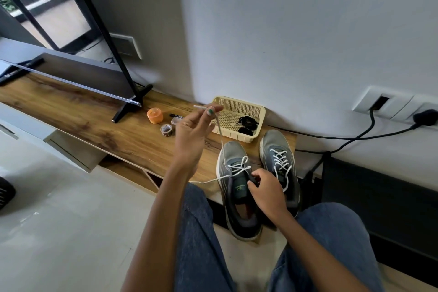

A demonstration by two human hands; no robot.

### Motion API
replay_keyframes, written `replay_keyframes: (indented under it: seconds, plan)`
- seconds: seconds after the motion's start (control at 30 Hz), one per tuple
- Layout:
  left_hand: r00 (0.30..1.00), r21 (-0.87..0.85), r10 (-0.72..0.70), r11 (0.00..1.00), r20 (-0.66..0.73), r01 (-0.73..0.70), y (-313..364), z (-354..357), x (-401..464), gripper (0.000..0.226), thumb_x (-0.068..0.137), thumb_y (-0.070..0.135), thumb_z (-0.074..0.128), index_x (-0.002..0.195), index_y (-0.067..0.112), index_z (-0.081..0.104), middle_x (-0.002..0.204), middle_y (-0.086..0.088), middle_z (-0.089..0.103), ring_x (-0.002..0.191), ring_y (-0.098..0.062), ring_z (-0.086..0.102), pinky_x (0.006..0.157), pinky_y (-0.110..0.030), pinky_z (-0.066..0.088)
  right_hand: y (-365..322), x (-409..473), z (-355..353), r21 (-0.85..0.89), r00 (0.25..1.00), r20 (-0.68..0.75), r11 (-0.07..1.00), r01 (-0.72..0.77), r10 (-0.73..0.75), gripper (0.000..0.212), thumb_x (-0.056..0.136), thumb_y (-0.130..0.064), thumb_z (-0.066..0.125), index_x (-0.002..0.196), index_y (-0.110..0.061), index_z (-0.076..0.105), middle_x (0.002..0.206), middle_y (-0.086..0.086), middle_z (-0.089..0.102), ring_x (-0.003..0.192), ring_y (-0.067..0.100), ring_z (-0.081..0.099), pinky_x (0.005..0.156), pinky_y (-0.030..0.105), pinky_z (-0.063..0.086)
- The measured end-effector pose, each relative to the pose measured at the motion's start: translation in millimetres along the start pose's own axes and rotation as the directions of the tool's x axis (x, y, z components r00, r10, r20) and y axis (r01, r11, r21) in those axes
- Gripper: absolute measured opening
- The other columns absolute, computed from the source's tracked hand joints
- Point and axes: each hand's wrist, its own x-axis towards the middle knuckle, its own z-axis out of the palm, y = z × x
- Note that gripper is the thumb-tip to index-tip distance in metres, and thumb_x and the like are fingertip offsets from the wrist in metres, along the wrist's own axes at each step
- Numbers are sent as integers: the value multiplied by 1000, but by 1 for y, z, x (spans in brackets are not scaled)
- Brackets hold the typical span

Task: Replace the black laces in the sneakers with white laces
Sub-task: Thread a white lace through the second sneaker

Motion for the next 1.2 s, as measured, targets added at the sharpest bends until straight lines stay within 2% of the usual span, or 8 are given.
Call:
replay_keyframes:
  seconds: [0.07, 0.13, 0.2, 0.3, 0.47, 0.53, 0.73, 1.2]
  plan:
    - [994, 87, -87, 993, 62, 81, -7, 11, -2, 18, 96, 14, 49, 99, 14, 67, 99, 2, 71, 93, -14, 66, 79, -21, 54, -4, 5, 1, -13, 1000, 16, 1000, 20, -20, 30, 89, -18, 59, 117, -8, 62, 114, 5, 63, 108, 21, 57, 90, 32, 45]
    - [983, 389, -153, 915, 102, 102, -27, 20, -7, 23, 100, 11, 43, 102, 14, 65, 92, 1, 68, 77, -12, 64, 68, -19, 53, -8, 11, 3, -31, 999, 49, 999, 23, -22, 30, 90, -14, 56, 117, -4, 63, 115, 10, 63, 110, 25, 57, 93, 34, 44]
    - [971, 711, -212, 700, 113, 70, -60, 23, -13, 26, 102, 14, 41, 104, 14, 67, 86, -4, 66, 70, -16, 58, 61, -27, 48, -10, 15, 1, -30, 997, 81, 1000, -2, 5, 25, 90, -9, 53, 109, 1, 66, 111, 14, 64, 107, 29, 58, 91, 36, 44]
    - [952, 899, -299, 433, 70, 70, -102, 21, -30, 25, 99, 21, 46, 100, 14, 71, 92, -11, 69, 86, -29, 64, 74, -39, 49, -7, 21, -1, 48, 996, 94, 999, -5, 0, 21, 86, -1, 52, 96, 3, 70, 100, 16, 70, 98, 31, 62, 83, 35, 46]
    - [998, 997, -55, 78, 3, 2, -123, 26, -41, 24, 97, 38, 51, 108, 30, 71, 96, 1, 71, 93, -20, 61, 80, -32, 37, -6, 31, -8, 120, 981, 172, 986, -117, 95, 24, 90, 1, 50, 101, -3, 71, 108, 9, 68, 104, 24, 60, 81, 23, 40]
    - [999, 996, -15, 81, -35, 36, -128, 24, -38, 21, 95, 38, 55, 105, 31, 71, 95, 3, 69, 95, -18, 57, 81, -33, 29, -5, 32, -8, 165, 972, 177, 969, -185, 155, 25, 92, 2, 48, 104, -3, 69, 108, 9, 66, 106, 23, 59, 82, 25, 41]
    - [980, 913, -64, 356, -188, 198, -147, 16, -34, 17, 88, 45, 62, 98, 36, 72, 104, 12, 67, 107, -12, 48, 73, -31, 11, -4, 37, -5, 253, 941, 205, 915, -315, 268, 28, 92, 4, 47, 109, -5, 67, 110, 10, 65, 103, 21, 58, 84, 28, 45]
    - [966, 917, -140, 309, -216, 250, -154, 28, -31, 17, 88, 48, 60, 99, 39, 71, 107, 12, 66, 112, -12, 44, 74, -32, 10, -7, 35, -8, 299, 929, 249, 891, -341, 272, 24, 91, 3, 48, 92, -13, 67, 96, 8, 67, 93, 20, 61, 77, 29, 49]
